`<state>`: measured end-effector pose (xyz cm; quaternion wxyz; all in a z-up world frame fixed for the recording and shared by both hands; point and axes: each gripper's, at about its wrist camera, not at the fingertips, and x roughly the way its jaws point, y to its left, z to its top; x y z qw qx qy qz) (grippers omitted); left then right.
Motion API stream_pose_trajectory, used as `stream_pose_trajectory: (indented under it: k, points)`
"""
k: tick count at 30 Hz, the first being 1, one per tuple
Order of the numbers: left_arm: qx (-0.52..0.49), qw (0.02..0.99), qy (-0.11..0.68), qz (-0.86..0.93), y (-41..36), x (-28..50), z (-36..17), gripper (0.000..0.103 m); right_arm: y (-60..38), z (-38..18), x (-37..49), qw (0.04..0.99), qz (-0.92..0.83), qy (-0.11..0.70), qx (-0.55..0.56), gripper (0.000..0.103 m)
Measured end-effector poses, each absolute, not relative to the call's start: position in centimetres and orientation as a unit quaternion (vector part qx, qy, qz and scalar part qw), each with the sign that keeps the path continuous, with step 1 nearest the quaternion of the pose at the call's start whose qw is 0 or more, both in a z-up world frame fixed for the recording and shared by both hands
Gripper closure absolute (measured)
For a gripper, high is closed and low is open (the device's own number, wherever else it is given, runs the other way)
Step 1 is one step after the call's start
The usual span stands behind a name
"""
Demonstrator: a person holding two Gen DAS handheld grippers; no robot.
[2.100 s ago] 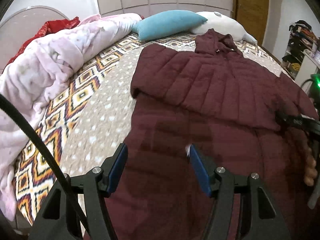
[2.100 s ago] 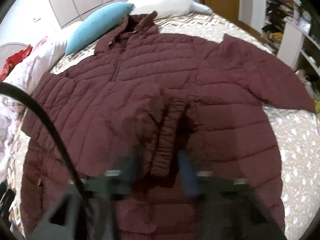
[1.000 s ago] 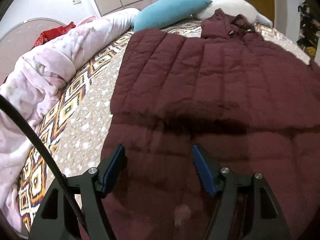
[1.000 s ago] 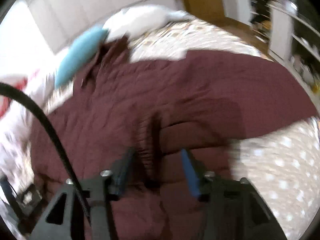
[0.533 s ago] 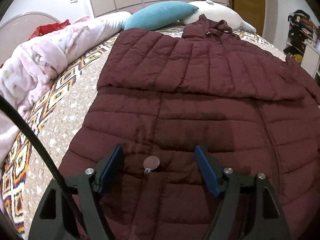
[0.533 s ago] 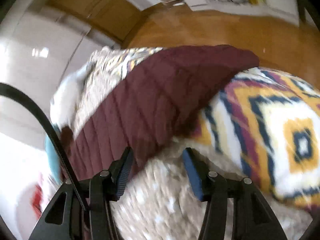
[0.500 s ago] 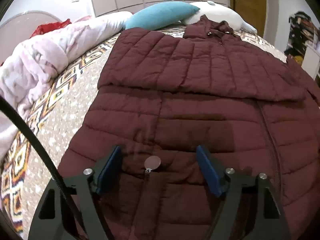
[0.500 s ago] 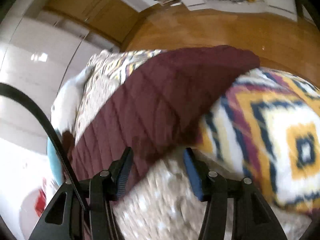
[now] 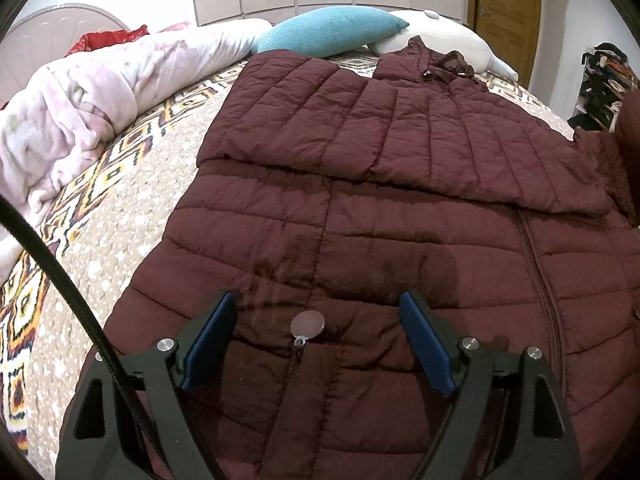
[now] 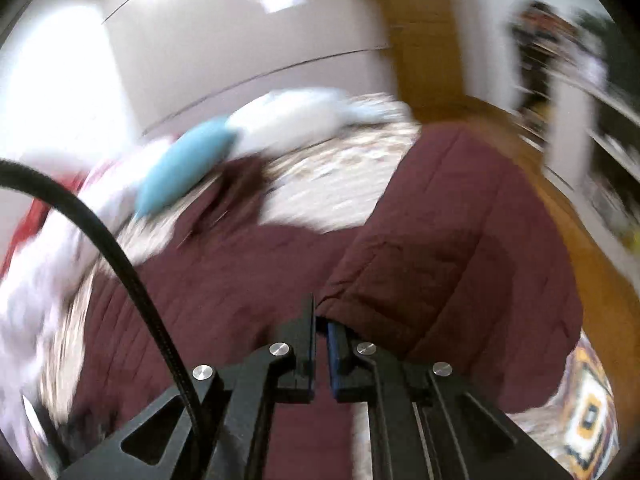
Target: Fold large clothes
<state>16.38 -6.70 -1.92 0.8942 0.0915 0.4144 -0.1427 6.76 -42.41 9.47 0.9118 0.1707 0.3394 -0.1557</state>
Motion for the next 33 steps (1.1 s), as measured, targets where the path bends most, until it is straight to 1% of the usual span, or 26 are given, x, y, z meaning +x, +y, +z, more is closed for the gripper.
stream_pose_trajectory:
  k: [1,2,7,9,10,11,14,16,20,21,22,24,27,29,30,33]
  points:
    - [0.091,0.894,0.414,-0.143,-6.7,16.4,-1.9,0.019,-38.3,7.3,8.1,0.912,-0.124,0.369,0.131,0.098]
    - [0.089,0.894,0.415,-0.144,-6.7,16.4,-1.9,0.019,-38.3,7.3,8.1,0.912,-0.124,0.369,0.131,0.098]
    - [0.087,0.894,0.415,-0.145,-6.6,16.4,-1.9,0.019,-31.4,1.1,10.7,0.889,-0.045,0.442,0.109,0.097]
    - [0.085,0.894,0.416,-0.146,-6.6,16.4,-1.9,0.019,-30.0,-0.7,10.9,0.885,-0.044,0.451,0.105,0.096]
    - [0.085,0.894,0.416,-0.145,-6.5,16.4,-2.0,0.019,-29.9,-1.5,11.5,0.886,-0.047,0.449,0.108,0.094]
    - [0.086,0.894,0.416,-0.145,-6.6,16.4,-2.0,0.019,-29.9,-1.5,11.5,0.886,-0.047,0.449,0.108,0.094]
    - [0.094,0.89,0.421,-0.144,-6.7,16.5,-1.6,0.019,-30.5,-1.5,10.8,0.89,-0.045,0.434,0.13,0.093]
    - [0.106,0.888,0.423,-0.15,-7.1,16.4,-0.7,0.022,-31.3,-2.0,10.3,0.887,-0.034,0.428,0.169,0.091]
    - [0.13,0.895,0.391,-0.168,-8.9,14.9,3.1,0.023,-32.4,-1.9,7.8,0.882,-0.016,0.407,0.237,0.09]
    - [0.136,0.897,0.38,-0.178,-9.7,14.4,4.3,0.023,-32.3,-1.8,7.3,0.883,-0.015,0.401,0.244,0.086]
    - [0.141,0.898,0.373,-0.186,-10.5,14.0,5.2,0.023,-32.6,-1.5,6.5,0.885,-0.014,0.39,0.253,0.079]
    - [0.159,0.897,0.358,-0.205,-12.6,13.0,6.8,0.023,-33.5,-0.8,4.5,0.889,-0.014,0.365,0.276,0.076]
    - [0.188,0.889,0.344,-0.237,-16.9,11.6,8.2,0.023,-36.0,0.0,1.2,0.889,-0.025,0.325,0.322,0.076]
    - [0.209,0.882,0.336,-0.256,-19.6,10.8,8.5,0.023,-38.6,0.3,-1.6,0.884,-0.047,0.287,0.365,0.075]
    - [0.222,0.878,0.328,-0.268,-21.4,10.2,8.6,0.023,-41.1,-0.3,-4.2,0.875,-0.069,0.256,0.405,0.075]
    - [0.258,0.865,0.309,-0.299,-26.3,9.0,8.6,0.023,-43.2,-1.4,-6.4,0.863,-0.085,0.242,0.435,0.075]
